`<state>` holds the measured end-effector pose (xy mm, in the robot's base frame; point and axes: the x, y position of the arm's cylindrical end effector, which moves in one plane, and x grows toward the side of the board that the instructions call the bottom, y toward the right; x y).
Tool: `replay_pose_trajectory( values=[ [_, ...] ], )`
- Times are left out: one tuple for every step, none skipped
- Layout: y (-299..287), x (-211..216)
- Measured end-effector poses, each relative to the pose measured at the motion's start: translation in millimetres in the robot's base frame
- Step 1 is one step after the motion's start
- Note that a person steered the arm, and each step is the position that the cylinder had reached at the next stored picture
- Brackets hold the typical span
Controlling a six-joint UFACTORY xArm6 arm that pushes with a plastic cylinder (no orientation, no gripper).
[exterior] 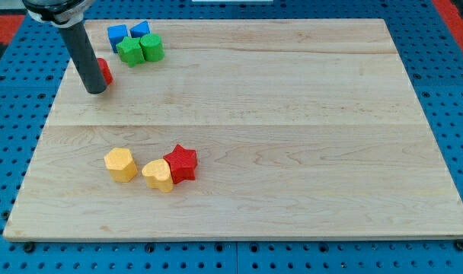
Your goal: Push the red star below the green circle
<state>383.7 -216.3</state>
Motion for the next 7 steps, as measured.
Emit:
replay_pose_trajectory(
  values=[
    [-35.2, -12.1],
    [-11.2, -50.0],
    [73.0, -26.3],
    [177.4, 35.8],
    [220.4, 150.9],
    [238.9, 191.0],
    [229.4, 191.0]
  ],
)
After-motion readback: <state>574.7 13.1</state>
